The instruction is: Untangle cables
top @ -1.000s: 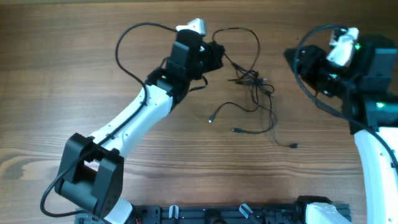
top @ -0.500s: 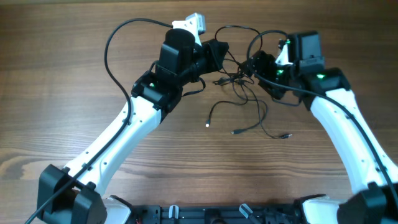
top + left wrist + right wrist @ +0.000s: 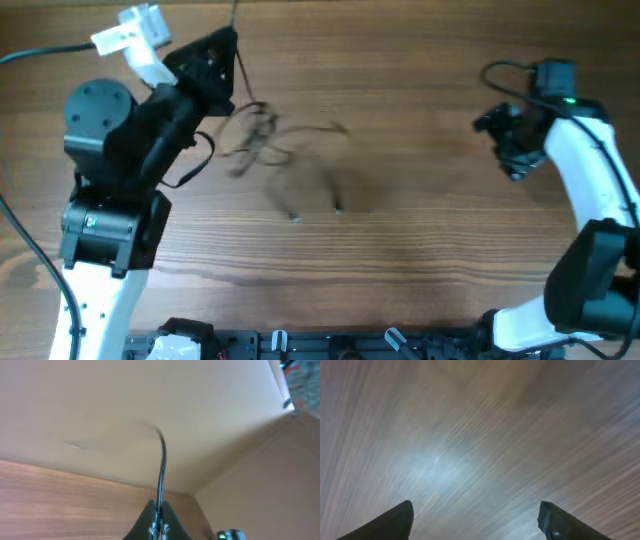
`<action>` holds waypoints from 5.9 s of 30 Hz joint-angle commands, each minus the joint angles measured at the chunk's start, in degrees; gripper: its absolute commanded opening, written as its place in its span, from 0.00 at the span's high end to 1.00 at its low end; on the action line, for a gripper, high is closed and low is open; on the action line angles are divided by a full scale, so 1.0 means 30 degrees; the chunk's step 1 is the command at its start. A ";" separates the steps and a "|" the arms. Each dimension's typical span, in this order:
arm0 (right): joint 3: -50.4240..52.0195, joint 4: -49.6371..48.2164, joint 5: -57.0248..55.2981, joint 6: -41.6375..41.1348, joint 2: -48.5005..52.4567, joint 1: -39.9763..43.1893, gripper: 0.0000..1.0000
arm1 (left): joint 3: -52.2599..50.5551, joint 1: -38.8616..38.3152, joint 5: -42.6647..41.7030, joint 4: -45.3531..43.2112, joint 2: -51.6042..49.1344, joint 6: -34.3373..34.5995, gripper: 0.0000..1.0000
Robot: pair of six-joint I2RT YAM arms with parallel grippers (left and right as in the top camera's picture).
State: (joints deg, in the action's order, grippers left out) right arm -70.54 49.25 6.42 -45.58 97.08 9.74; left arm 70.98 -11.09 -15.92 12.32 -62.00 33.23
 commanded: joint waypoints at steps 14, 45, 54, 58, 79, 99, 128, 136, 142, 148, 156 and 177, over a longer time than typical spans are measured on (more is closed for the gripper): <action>-0.0080 0.2929 1.1970 1.2713 -0.1209 0.1785 0.24 | 0.0073 -0.7912 -0.1311 -1.0433 -0.7759 -0.0510 0.96; 0.5275 -0.6994 0.3140 0.5501 -0.2033 -0.1093 0.96 | 0.0095 -0.4182 0.0321 -0.8524 -0.5523 0.1071 0.96; 0.5275 -0.3927 0.5122 0.7781 -0.2040 0.2550 0.96 | 0.0095 0.3002 -0.0831 -0.7810 -0.1770 0.1078 0.96; 0.5268 -0.3934 1.1446 1.0550 -0.2994 0.1151 0.95 | 0.0095 0.1625 -0.1042 -0.4612 -0.3155 0.1071 0.93; 0.5268 -0.6105 0.3082 0.2419 -0.8174 -0.2936 0.09 | 0.0087 -0.6608 -0.1042 -0.1180 -0.9879 0.1020 0.03; 0.4415 0.0911 -0.0962 0.2652 -0.8087 -0.1501 0.46 | 0.0087 -0.9537 0.1712 -0.0707 -1.2990 0.1005 0.01; 0.5180 -0.5785 0.5289 1.1999 -0.1756 -0.1654 0.73 | 0.0087 -0.6477 0.4466 0.1093 -1.3019 -0.0984 0.00; 0.5180 -0.3519 0.5472 1.3508 -0.1370 -0.1727 0.80 | 0.0087 -0.6477 0.4466 0.1508 -1.3019 -0.0984 0.00; 0.4728 -0.3679 0.7817 1.3624 -0.1326 -0.1632 0.96 | 0.0087 -0.6477 0.3235 0.1727 -1.3019 -0.0940 0.00; 0.2841 -0.4007 1.5497 1.3733 -0.3453 -0.1610 0.96 | 0.0087 -0.6477 -0.5238 0.1457 -1.3019 -0.2951 0.00; 0.2914 -0.4546 1.3748 1.3697 -0.4036 -0.1654 0.89 | 0.0087 -0.6477 -0.6819 -0.0160 -1.3019 -0.3657 0.00; 0.3861 -0.7242 0.9449 1.3690 -0.0262 -0.1894 0.68 | 0.0087 -0.6477 -0.6317 -0.0175 -1.3019 -0.3657 0.00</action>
State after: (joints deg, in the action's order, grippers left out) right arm -59.22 28.95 31.57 -5.85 92.73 4.60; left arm 71.29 -30.48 -35.03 11.94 -100.51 23.18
